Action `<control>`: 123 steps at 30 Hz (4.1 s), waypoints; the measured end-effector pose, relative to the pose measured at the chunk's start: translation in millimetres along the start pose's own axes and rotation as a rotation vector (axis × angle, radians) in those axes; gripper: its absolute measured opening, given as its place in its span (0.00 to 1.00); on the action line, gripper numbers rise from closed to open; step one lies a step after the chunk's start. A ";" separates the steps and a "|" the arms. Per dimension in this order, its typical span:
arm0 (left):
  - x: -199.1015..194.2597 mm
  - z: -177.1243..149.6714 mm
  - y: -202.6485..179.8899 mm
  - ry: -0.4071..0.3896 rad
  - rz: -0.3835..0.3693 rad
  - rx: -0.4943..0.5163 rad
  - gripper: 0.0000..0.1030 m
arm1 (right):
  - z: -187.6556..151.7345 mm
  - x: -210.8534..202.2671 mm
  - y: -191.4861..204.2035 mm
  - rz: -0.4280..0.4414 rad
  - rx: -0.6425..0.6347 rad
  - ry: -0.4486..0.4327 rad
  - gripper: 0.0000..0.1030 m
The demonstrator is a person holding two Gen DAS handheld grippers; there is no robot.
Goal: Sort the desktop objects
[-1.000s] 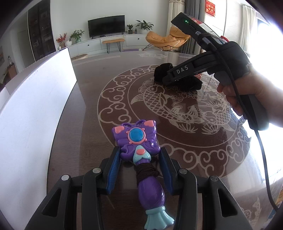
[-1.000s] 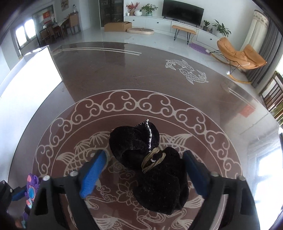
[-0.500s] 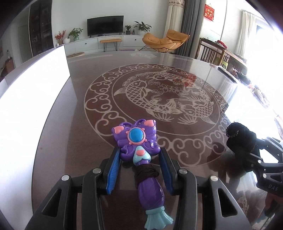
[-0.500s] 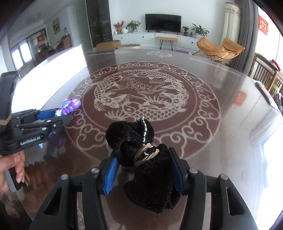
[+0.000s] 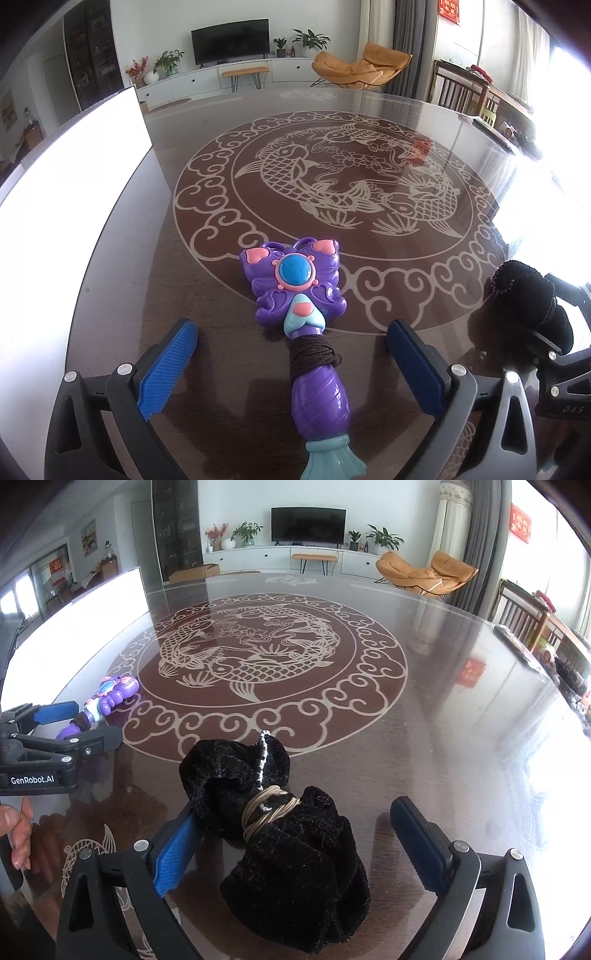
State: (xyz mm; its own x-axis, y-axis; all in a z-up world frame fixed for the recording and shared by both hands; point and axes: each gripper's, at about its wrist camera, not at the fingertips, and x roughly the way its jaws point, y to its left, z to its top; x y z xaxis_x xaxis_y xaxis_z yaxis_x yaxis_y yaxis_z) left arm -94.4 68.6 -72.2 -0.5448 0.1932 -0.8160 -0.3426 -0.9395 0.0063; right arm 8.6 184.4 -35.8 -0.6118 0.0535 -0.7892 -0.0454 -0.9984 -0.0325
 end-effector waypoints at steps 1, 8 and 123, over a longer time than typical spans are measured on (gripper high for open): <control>0.1 0.1 1.0 0.000 0.000 -0.001 1.00 | 1.7 1.7 -1.8 0.002 0.007 0.005 0.97; 0.4 -0.8 -1.9 -0.001 0.002 -0.002 1.00 | 7.3 6.4 -5.4 0.007 0.029 0.018 1.00; 1.6 -2.8 -2.2 -0.002 0.003 -0.002 1.00 | 7.6 9.2 -5.5 0.005 0.032 0.017 1.00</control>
State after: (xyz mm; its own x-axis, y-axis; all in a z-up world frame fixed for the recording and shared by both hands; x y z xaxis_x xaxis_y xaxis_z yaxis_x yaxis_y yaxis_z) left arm -92.4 70.2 -75.1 -0.5472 0.1910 -0.8149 -0.3394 -0.9406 0.0075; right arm -2.7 190.5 -38.3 -0.5984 0.0484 -0.7997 -0.0678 -0.9977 -0.0096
